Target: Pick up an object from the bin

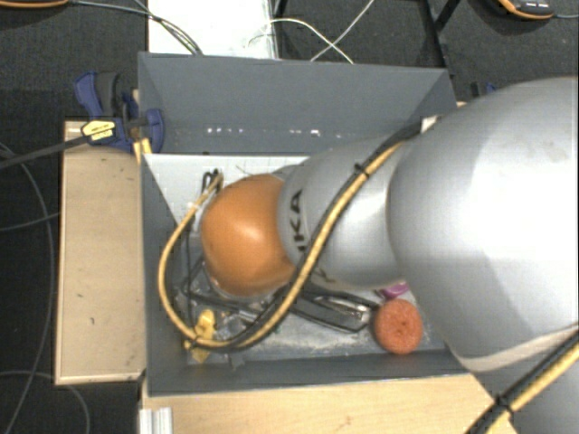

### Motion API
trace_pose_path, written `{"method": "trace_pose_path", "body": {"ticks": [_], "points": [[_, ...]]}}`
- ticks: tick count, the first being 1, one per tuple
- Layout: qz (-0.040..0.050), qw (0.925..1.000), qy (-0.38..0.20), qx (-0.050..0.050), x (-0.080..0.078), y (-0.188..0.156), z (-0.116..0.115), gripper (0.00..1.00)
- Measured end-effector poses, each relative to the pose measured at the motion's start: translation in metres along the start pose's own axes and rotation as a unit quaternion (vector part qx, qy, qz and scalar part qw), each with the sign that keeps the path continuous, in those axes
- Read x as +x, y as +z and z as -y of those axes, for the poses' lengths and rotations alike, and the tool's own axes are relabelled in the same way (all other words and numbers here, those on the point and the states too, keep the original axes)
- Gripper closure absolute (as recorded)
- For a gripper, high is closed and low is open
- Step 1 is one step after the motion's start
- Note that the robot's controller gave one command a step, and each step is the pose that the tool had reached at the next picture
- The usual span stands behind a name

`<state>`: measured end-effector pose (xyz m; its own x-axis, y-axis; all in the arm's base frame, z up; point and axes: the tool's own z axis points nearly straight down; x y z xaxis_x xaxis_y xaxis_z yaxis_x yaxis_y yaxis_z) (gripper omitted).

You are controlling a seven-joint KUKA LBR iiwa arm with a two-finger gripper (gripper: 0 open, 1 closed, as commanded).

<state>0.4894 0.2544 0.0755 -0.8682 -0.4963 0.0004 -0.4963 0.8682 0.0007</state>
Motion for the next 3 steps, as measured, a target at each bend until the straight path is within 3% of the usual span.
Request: {"method": "trace_pose_path", "body": {"ticks": [1, 2, 3], "points": [[0.0022, 0.9984, -0.057, 0.0, 0.002, -0.07, -0.001, 0.0], [0.0003, 0.983, -0.184, -0.001, 0.01, -0.025, -0.007, 0.0], [-0.0004, 0.9559, -0.294, 0.001, 0.008, 0.005, 0.005, 0.0]]}}
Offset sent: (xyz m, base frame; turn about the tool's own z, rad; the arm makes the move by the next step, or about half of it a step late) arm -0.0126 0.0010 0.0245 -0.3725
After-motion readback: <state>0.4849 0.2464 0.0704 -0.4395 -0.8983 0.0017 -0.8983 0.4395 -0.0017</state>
